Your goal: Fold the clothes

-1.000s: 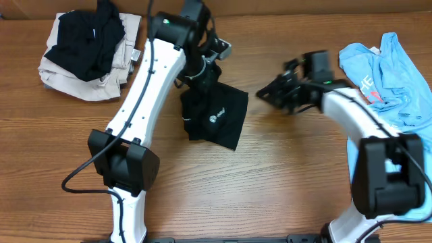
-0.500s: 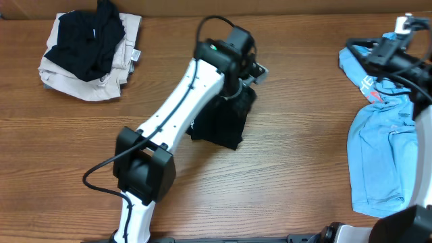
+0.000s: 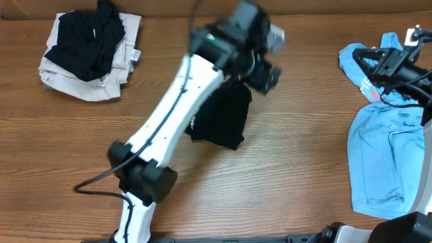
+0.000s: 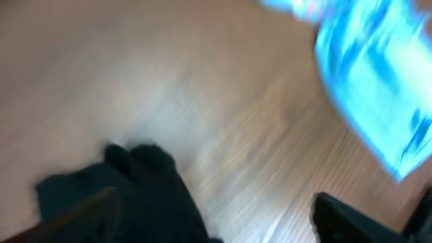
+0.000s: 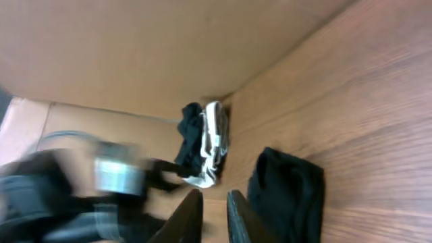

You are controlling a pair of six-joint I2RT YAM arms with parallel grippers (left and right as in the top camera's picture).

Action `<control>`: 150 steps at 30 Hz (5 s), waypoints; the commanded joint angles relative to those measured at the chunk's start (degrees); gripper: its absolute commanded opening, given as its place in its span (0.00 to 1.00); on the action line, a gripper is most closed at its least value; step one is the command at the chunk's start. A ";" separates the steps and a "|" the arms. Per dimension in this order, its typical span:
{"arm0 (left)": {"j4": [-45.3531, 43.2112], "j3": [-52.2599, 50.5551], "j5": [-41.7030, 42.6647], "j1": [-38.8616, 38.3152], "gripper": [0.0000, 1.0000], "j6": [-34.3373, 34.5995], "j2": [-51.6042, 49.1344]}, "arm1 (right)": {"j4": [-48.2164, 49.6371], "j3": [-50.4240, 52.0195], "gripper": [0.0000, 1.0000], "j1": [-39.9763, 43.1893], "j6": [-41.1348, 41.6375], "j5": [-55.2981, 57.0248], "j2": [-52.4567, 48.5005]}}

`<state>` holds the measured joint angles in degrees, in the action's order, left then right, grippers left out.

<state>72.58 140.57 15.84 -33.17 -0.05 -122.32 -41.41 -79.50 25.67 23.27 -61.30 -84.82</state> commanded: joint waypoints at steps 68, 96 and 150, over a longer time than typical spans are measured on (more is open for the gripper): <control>22.16 14.27 -9.73 19.63 1.00 6.34 0.72 | -18.95 -2.34 0.59 -30.49 -8.79 42.21 -17.94; -2.69 -42.75 1.29 6.67 1.00 0.52 0.72 | -25.83 -11.63 0.81 -19.21 -14.36 39.78 -17.94; -25.57 -54.12 -12.72 4.79 1.00 -19.67 0.81 | -23.39 -11.63 0.82 -19.21 -14.34 39.56 -17.94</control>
<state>48.88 89.56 3.57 -28.05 -17.89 -121.40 -65.12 -90.24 6.61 9.17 -21.04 -103.98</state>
